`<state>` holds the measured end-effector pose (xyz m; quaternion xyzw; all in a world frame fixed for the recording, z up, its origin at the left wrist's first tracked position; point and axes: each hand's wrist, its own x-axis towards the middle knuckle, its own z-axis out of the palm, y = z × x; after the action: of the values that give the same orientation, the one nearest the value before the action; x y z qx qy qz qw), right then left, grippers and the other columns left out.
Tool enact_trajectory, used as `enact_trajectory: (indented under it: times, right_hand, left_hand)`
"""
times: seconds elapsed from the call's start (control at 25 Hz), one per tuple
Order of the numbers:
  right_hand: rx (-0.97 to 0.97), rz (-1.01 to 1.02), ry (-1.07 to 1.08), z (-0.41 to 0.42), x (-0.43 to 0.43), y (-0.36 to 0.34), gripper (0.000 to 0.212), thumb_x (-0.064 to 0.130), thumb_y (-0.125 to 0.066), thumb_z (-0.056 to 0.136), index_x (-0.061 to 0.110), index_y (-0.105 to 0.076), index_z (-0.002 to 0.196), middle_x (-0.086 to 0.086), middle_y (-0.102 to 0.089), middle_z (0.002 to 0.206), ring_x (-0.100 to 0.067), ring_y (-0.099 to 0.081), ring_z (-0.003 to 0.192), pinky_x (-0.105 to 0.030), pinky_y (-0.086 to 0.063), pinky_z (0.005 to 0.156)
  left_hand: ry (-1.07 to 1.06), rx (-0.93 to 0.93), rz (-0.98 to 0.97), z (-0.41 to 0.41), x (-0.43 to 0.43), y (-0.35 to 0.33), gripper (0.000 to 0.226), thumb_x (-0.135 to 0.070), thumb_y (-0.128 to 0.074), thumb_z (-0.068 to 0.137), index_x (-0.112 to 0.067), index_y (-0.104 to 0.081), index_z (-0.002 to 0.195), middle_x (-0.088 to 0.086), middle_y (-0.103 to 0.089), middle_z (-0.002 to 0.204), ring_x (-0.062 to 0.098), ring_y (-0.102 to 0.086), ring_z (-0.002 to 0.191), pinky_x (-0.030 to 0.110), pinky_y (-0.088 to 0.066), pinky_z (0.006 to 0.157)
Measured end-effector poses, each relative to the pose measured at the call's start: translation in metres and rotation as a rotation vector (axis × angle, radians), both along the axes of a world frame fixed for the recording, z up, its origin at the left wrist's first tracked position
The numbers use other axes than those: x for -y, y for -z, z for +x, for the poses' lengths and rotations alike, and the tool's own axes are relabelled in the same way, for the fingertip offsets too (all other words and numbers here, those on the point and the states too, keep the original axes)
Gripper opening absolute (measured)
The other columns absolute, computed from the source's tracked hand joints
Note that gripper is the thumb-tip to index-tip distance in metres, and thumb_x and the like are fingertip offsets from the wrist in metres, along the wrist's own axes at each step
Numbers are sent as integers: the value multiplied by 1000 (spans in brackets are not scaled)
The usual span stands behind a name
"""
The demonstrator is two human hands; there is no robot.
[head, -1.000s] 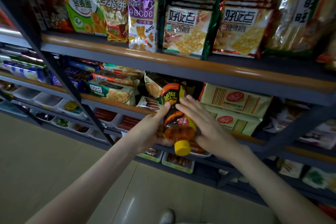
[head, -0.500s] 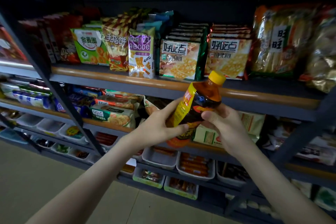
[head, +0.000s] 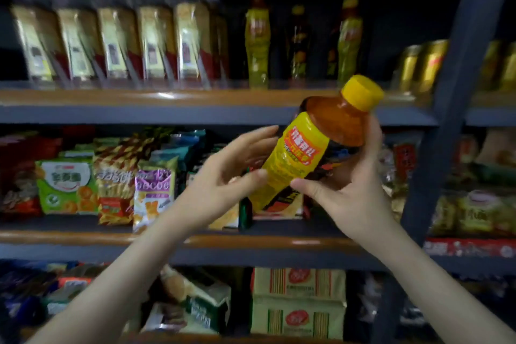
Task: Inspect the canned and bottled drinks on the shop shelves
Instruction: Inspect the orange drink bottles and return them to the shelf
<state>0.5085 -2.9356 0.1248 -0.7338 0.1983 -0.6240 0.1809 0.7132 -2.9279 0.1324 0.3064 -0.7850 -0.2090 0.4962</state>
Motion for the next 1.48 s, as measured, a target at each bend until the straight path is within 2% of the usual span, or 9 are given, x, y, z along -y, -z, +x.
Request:
enact_trajectory:
  times: [0.12,0.24,0.44,0.64,0.8,1.0,1.12,1.24,1.48]
  right_hand:
    - [131,-325,182,-17,15,-56,90,7,-81,70,4,-14,130,-1,-47,136,-4,-51,122,-9,-39,98]
    - [163,-404,272,-35,37,-103,93,34,-76,78,2,-8,132,-29,-37,139,-29,-51,125,-19,-42,101]
    - [-116,-344,408,-54,63,-141,104,9,-77,78,61,-4,132,14,-27,141,22,-33,122,-4,-32,100]
    - [-350,-31,537,-64,106,-163,96,12,-75,81,39,-7,144,0,-45,137,-10,-53,109,-27,-42,95]
    - [-356,164,600,-65,144,-174,97,16,-74,83,33,-5,148,-10,-53,132,-16,-53,96,-26,-42,80]
    - [-468,290,657,-62,181,-180,108,22,-76,81,33,8,148,-18,-40,141,-28,-54,114,-34,-46,91]
    - [-535,367,799,-50,184,-184,109,29,-72,85,32,16,149,-21,-17,154,-39,-34,135,-47,-38,104]
    - [-611,49,1091,-12,166,-180,102,45,-61,89,33,21,148,-18,11,159,-39,4,146,-58,-12,114]
    - [-638,172,566,99,181,-180,112,43,-69,84,48,28,140,-20,3,159,-39,-44,130,-42,-47,96]
  left_hand:
    - [-148,21,-356,6,21,-53,39,-32,-51,92,-30,-57,130,-11,-61,129,8,-54,124,29,-43,103]
    - [-405,135,-596,0,43,-88,37,-31,-51,94,-24,-55,129,-15,-57,124,2,-51,118,16,-39,97]
    - [-721,339,-619,-5,87,-114,45,-24,-57,93,-13,-51,137,10,-51,138,26,-43,130,33,-36,103]
    - [-1039,419,-746,12,111,-126,52,-28,-58,85,-6,-55,132,28,-45,140,45,-37,133,57,-28,109]
    - [-1137,413,-733,25,125,-122,62,-44,-40,84,-10,-56,133,25,-34,150,41,-22,142,57,-15,113]
    - [-1128,391,-784,27,132,-116,59,-43,-37,86,-9,-59,129,22,-30,153,37,-16,145,54,-9,116]
    - [-1107,383,-799,31,131,-117,58,-38,-36,85,-8,-58,129,21,-30,154,35,-15,146,53,-9,117]
    - [-1139,348,-820,46,127,-118,61,-38,-35,85,-10,-53,136,23,-26,155,38,-15,145,52,-10,116]
    - [-1118,319,-754,64,127,-113,61,-37,-33,88,-25,-36,149,17,-14,160,41,-19,143,57,-23,114]
